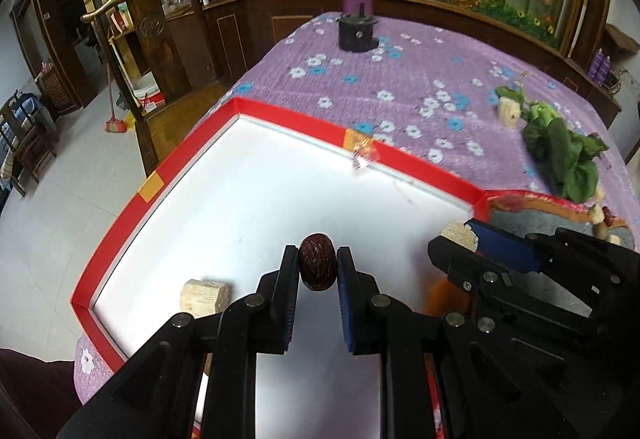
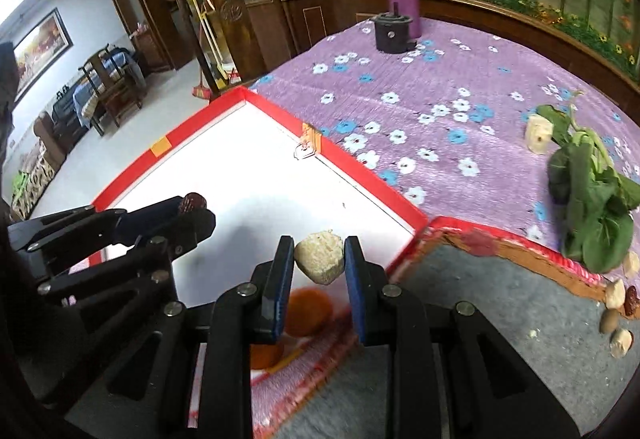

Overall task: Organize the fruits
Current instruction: 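Carry the cube and longan over the white tray and open both tools, then move both open tools back over the grey mat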

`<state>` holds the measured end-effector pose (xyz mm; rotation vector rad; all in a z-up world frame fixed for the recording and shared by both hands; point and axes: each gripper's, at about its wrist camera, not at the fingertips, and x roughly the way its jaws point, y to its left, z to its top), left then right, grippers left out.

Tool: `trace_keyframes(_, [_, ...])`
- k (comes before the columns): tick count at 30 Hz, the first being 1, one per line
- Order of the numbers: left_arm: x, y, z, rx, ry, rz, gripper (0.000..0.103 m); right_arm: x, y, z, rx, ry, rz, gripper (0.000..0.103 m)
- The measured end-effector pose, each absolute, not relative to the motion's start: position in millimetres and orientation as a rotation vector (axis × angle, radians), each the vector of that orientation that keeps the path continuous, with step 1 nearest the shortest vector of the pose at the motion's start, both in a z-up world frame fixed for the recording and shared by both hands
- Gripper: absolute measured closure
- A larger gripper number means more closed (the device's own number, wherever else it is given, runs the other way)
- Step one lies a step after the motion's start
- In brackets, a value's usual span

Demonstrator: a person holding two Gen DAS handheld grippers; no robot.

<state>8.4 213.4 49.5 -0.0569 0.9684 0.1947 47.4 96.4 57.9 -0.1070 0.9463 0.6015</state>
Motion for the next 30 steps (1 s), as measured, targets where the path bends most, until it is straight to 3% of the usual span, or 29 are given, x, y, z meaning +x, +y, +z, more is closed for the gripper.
trace_keyframes(8, [9, 223, 37, -0.069, 0.999, 0.203, 0.085, 57, 108, 41, -0.131, 0.991, 0.571, 0.075])
trace_keyframes(11, [8, 226, 37, -0.069, 0.999, 0.216, 0.064, 58, 107, 37, -0.124, 1.004, 0.561, 0.075])
trace_keyframes(15, [6, 229, 40, -0.072, 0.982, 0.229, 0.056, 58, 103, 39, -0.111, 0.992, 0.547, 0.065])
trace_keyframes(19, [5, 228, 44, -0.071, 0.970, 0.231, 0.054, 56, 98, 44, -0.094, 0.976, 0.543, 0.060])
trace_keyframes(30, [9, 187, 62, -0.043, 0.928, 0.163, 0.054, 40, 61, 70, -0.039, 0.901, 0.512, 0.060])
